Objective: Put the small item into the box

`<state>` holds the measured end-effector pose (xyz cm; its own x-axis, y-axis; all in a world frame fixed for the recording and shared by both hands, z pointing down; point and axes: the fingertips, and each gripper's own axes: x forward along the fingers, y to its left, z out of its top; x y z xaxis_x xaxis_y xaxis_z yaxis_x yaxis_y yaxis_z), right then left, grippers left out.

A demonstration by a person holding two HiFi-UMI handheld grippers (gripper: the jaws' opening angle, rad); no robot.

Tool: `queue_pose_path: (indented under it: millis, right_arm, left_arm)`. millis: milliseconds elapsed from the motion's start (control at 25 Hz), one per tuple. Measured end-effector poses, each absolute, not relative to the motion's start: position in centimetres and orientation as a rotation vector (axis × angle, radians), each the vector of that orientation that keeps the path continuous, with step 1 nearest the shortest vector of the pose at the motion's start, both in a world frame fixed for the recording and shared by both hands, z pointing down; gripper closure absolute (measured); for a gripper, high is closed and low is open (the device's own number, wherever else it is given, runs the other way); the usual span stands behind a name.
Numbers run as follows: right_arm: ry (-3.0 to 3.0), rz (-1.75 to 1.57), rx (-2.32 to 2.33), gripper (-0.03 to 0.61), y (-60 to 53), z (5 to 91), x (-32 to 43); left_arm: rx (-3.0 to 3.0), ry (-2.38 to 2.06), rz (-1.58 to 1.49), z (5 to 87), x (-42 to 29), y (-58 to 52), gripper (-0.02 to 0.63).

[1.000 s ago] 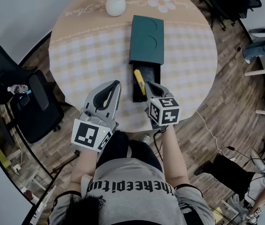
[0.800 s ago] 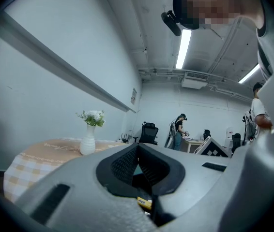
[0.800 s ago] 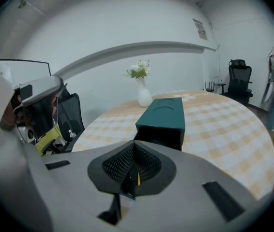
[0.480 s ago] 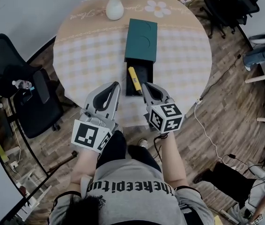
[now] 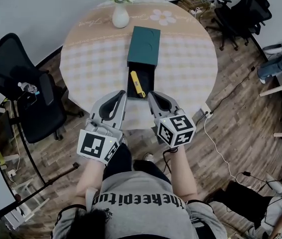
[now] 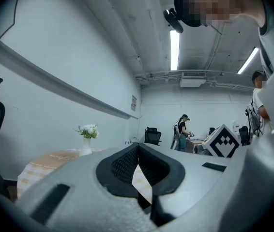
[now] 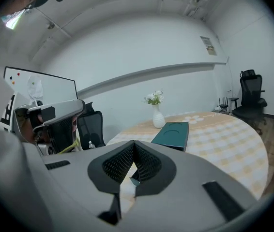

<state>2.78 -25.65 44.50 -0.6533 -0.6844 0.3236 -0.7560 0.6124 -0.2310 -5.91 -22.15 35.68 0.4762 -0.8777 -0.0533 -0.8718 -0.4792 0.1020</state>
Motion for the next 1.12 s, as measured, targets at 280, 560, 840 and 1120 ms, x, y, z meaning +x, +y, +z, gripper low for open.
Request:
queue_pose_path:
  millis: [280,560,840,1120]
  right_arm:
    - [-2.699,0.452,1.149,0.574,-22.7,42.3,4.1]
    - [-2.771,0.393,1.127,0.574,-20.3,39.9,5.6]
    - [-2.84,0.324,1.12,0.574,-17.7,37.1,7.6]
    - [-2.9,0.269,1.1,0.574,-15.1,35.2,9.3]
  left_arm:
    - [2.652,-1.618,-0.15,34.6,-4.0,-19.0,0.597]
    - [2.667,-1.668,-0.159,33.3,-2.4,-16.4,0.597]
    - [2.674,-1.691,-0.169,32.3,-0.4,-14.1,0.597]
    - [2.678,-1.706,-0.162,32.0,1.5,-12.0,0.597]
